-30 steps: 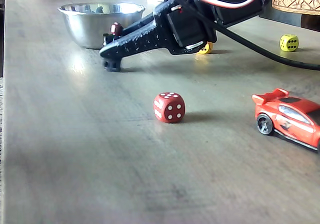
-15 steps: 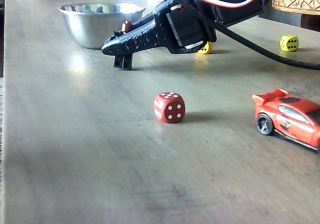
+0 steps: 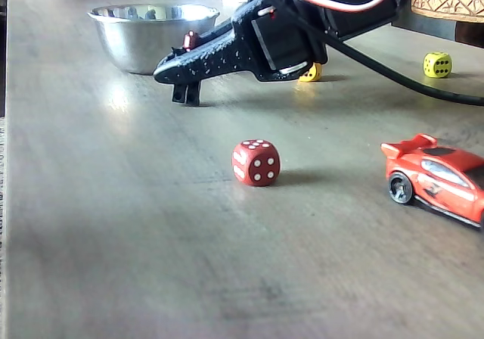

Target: Pick up the lego figure and place in bowl

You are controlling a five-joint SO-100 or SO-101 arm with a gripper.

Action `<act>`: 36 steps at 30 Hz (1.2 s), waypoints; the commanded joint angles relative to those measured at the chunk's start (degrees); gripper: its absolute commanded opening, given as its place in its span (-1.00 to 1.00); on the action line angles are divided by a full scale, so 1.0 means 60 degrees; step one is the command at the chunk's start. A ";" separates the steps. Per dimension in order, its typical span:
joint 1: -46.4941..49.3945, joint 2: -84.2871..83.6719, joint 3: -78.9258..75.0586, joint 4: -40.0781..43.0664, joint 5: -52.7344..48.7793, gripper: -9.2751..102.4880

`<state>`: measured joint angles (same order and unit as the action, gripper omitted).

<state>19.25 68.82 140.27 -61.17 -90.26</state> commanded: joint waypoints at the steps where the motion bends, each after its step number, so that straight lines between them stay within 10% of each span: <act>1: 0.0088 0.0073 -0.0322 -0.0190 0.0073 -0.75; 36: 0.1128 0.1392 -0.1831 -0.0190 0.0088 -0.75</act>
<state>24.43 73.12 131.84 -61.17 -90.26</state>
